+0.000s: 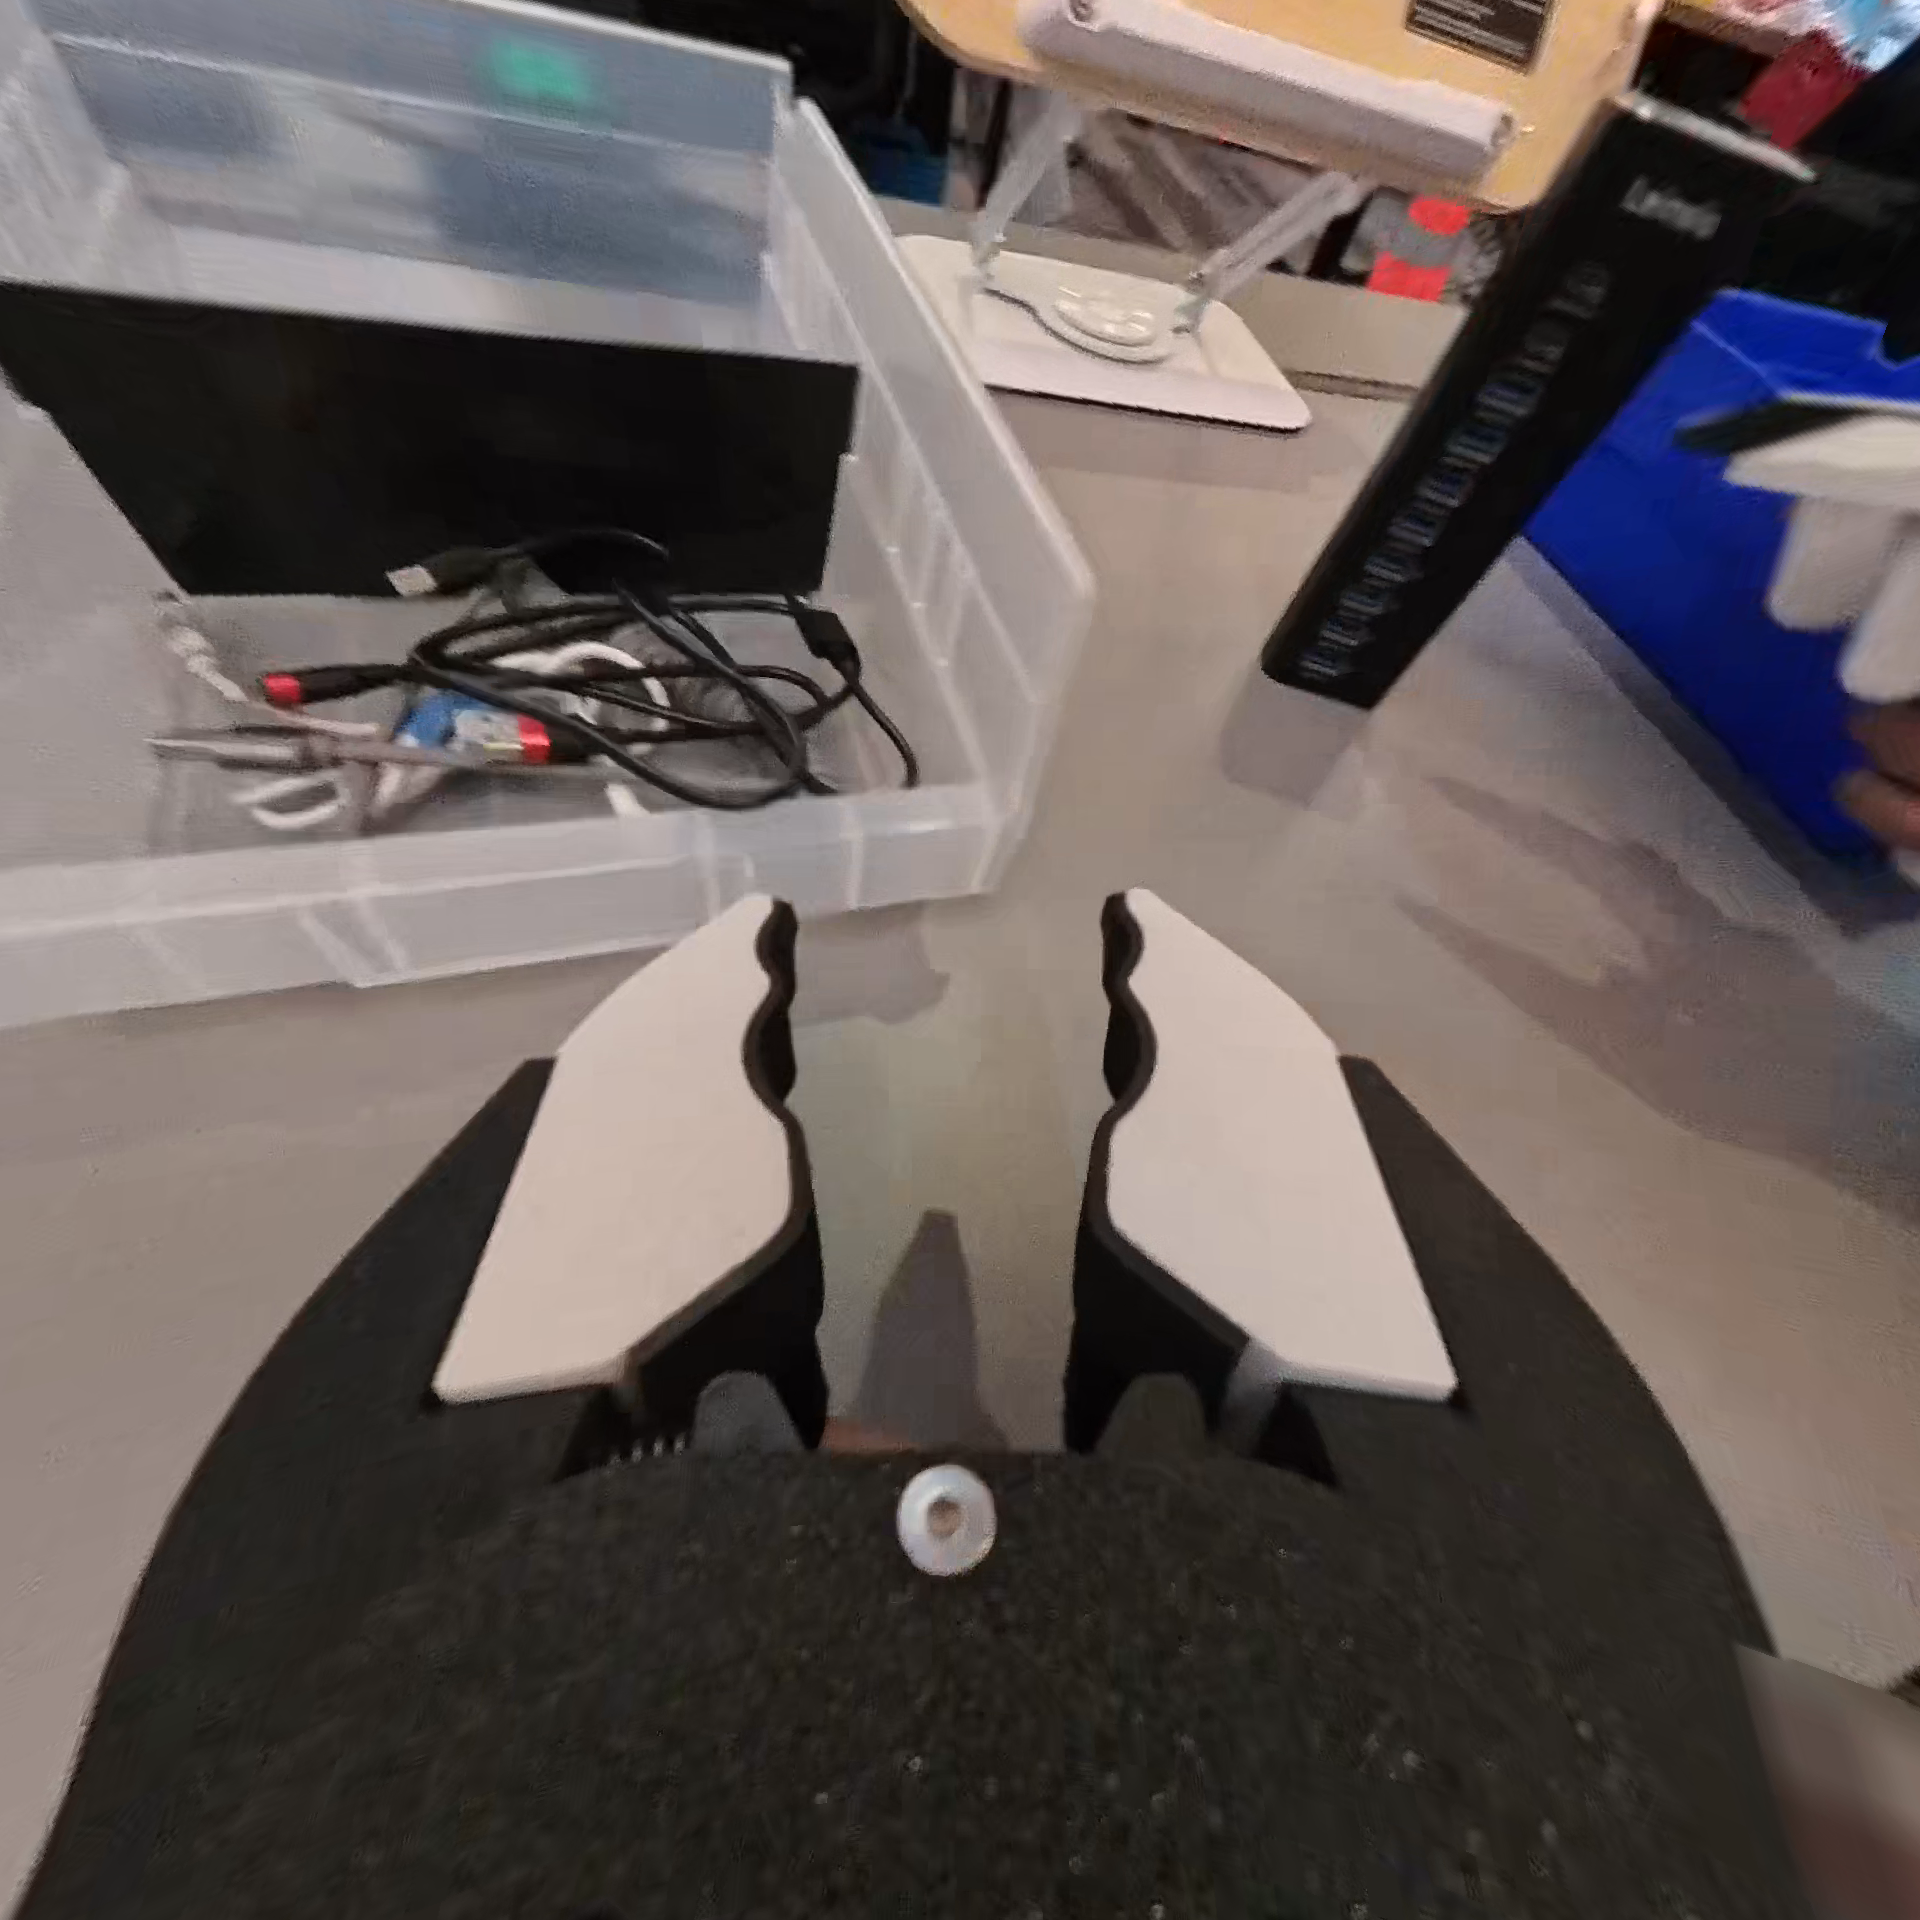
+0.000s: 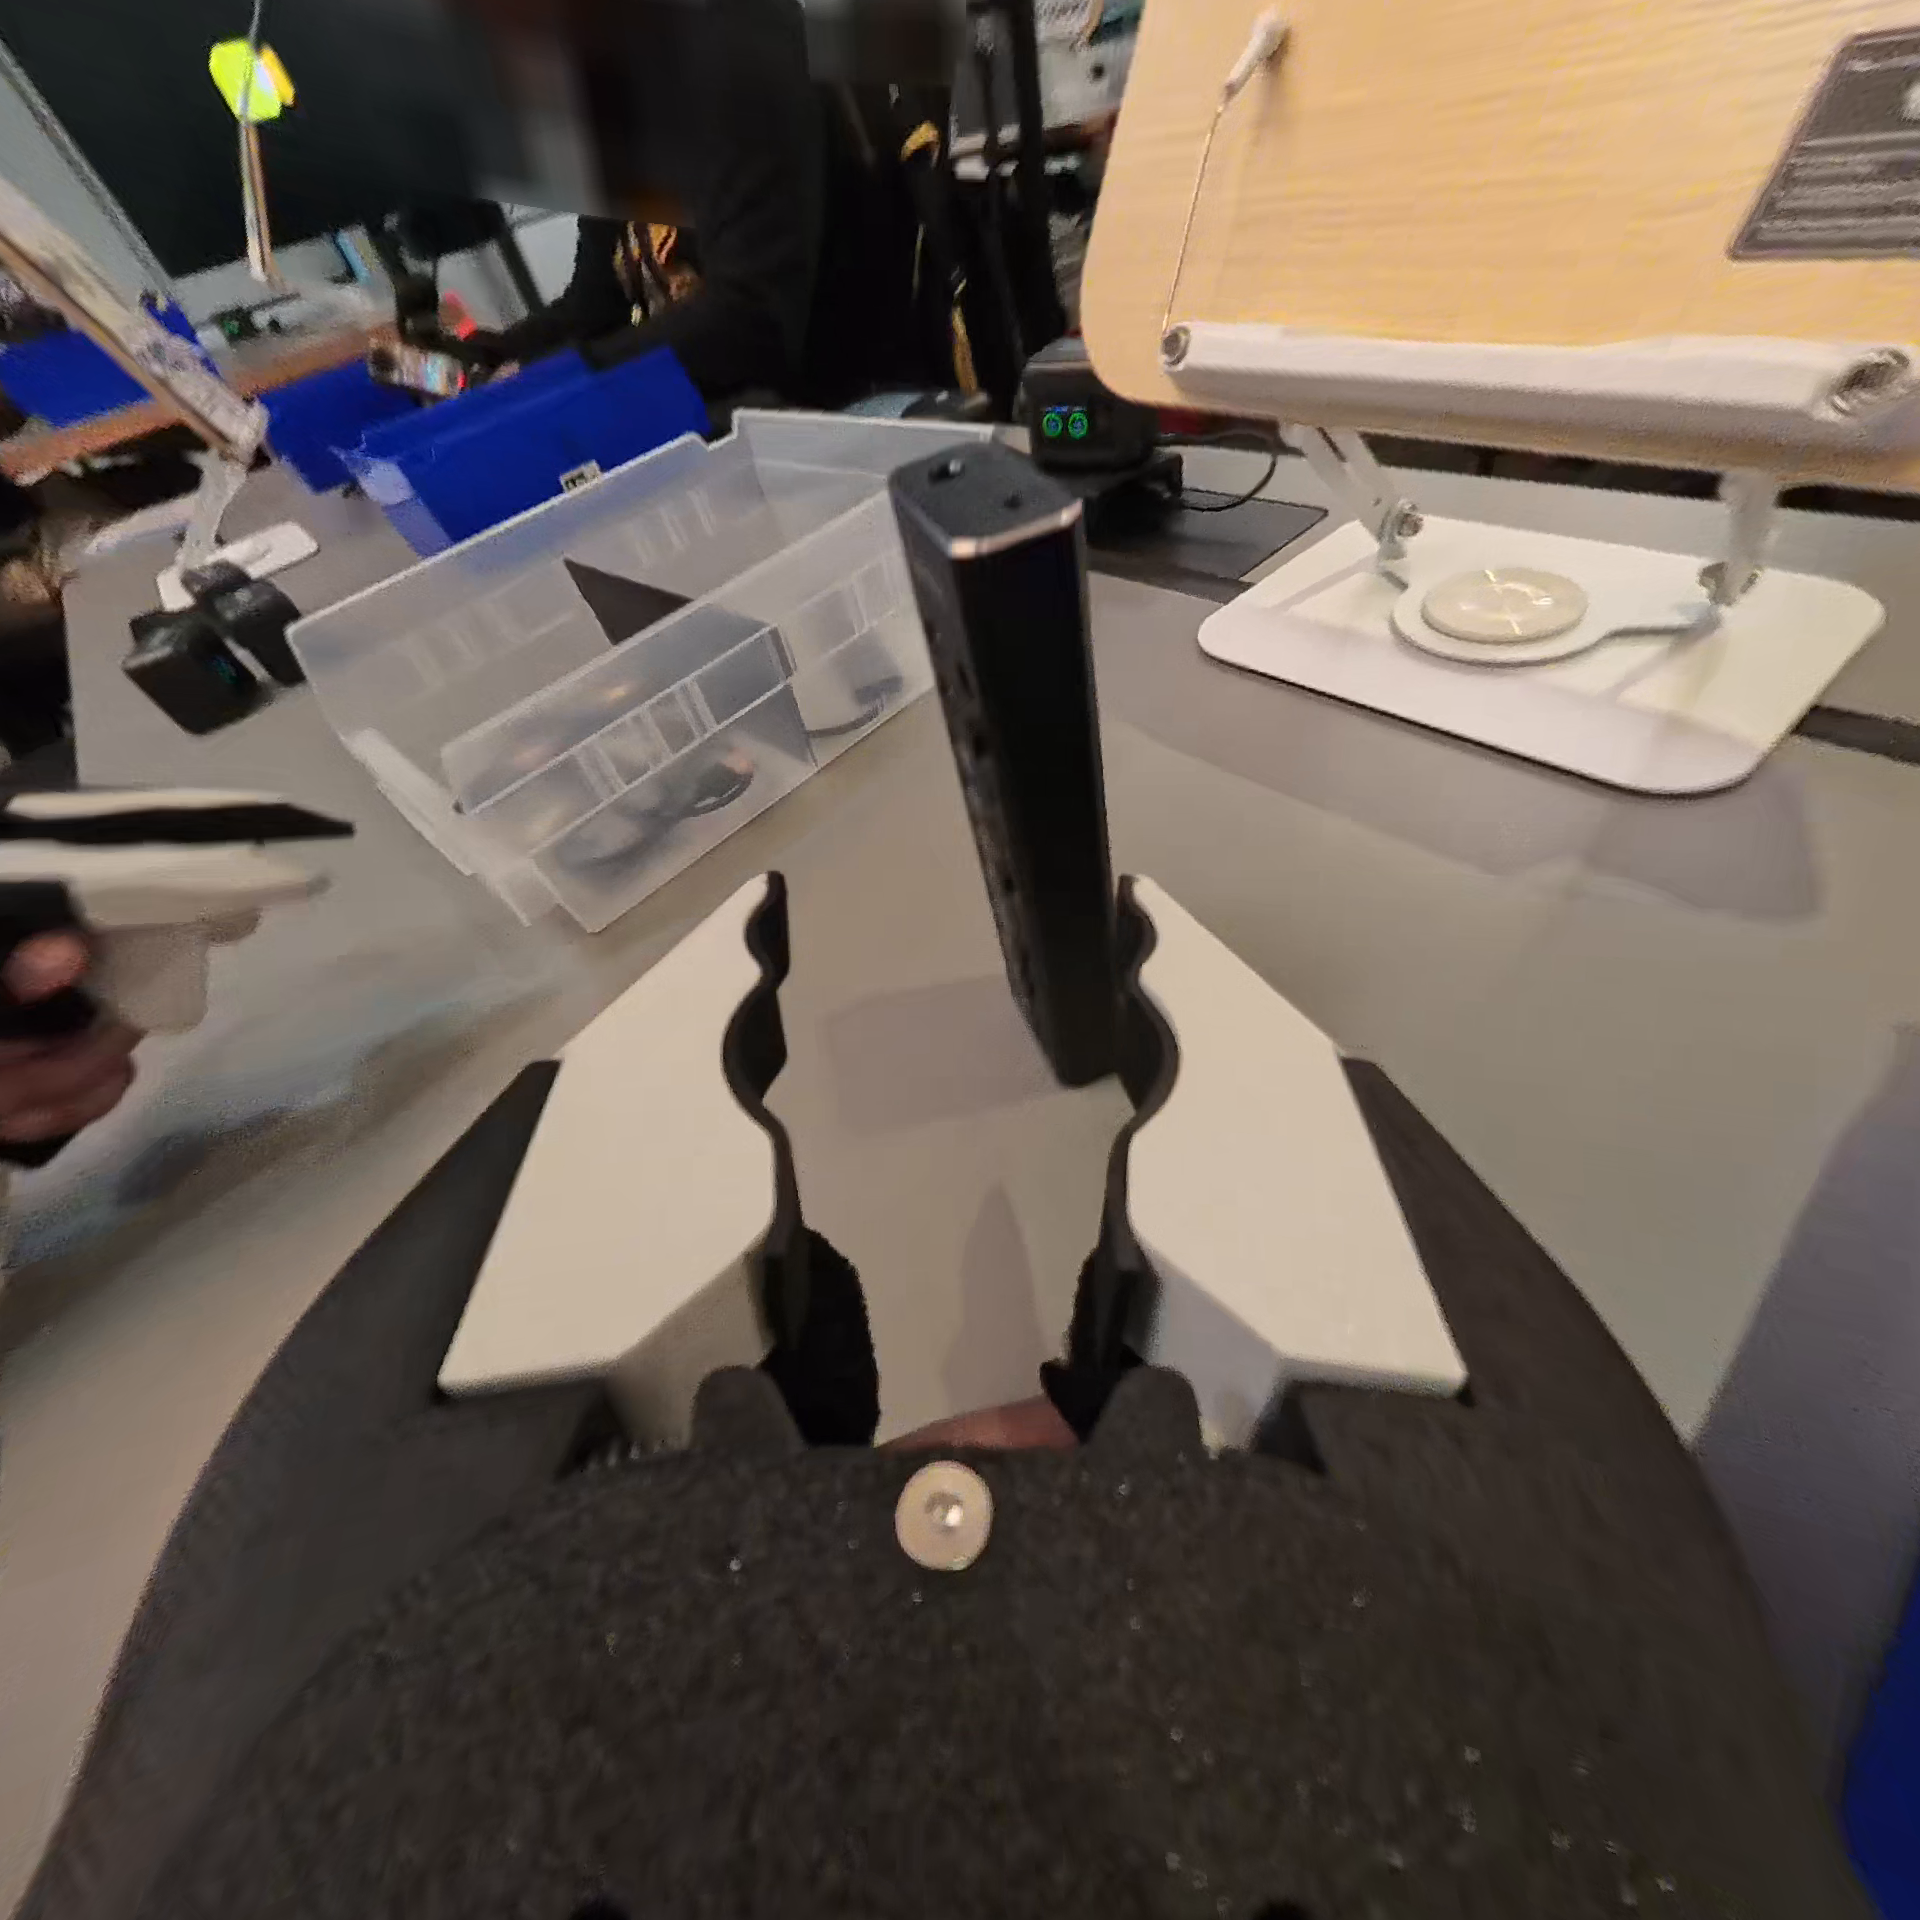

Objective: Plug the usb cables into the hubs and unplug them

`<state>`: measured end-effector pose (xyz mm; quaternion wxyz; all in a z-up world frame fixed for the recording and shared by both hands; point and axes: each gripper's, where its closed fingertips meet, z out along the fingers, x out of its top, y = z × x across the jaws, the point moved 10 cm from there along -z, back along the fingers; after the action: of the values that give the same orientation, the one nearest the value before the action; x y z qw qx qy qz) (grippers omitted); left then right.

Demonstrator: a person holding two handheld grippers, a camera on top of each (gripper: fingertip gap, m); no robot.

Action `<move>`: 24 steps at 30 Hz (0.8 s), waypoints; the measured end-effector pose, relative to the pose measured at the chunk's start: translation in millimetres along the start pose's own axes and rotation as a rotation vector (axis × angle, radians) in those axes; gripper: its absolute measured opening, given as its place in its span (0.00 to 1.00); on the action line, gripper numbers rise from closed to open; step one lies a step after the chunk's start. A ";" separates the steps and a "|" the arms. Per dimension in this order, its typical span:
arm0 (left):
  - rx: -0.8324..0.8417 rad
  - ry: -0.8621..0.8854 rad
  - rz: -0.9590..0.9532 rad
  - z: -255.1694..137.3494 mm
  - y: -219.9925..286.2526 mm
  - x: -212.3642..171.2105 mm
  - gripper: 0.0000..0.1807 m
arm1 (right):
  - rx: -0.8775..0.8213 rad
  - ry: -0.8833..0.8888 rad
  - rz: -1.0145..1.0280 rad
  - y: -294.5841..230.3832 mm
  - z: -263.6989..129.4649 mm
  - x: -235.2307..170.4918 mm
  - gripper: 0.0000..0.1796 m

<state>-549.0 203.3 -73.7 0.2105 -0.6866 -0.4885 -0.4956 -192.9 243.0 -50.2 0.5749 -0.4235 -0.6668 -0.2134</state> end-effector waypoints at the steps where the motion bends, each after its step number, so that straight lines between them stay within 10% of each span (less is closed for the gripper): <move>1: 0.034 0.002 0.016 2.4 -5.5 9.7 0.32 | -0.008 0.019 0.012 -8.5 -10.1 -9.3 0.35; 7: 0.036 -0.128 0.095 19.0 -52.1 63.4 0.33 | 0.092 -0.044 0.031 -63.6 -41.3 -69.4 0.34; 12: -0.016 -0.534 0.547 42.3 -86.4 83.4 0.30 | 0.207 -0.083 -0.018 -80.4 -41.2 -66.9 0.34; 18: -0.122 -1.052 1.039 79.5 -101.3 73.6 0.18 | 0.217 -0.094 0.001 -71.8 -44.1 -66.7 0.33; 24: -0.120 -1.218 1.153 109.4 -100.9 61.6 0.25 | 0.220 -0.107 0.078 -58.6 -45.0 -66.5 0.33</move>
<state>-583.9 360.2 -84.7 0.0933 -0.9862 -0.0623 0.1218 -215.3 154.8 -90.2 0.5891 -0.3944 -0.6991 -0.0935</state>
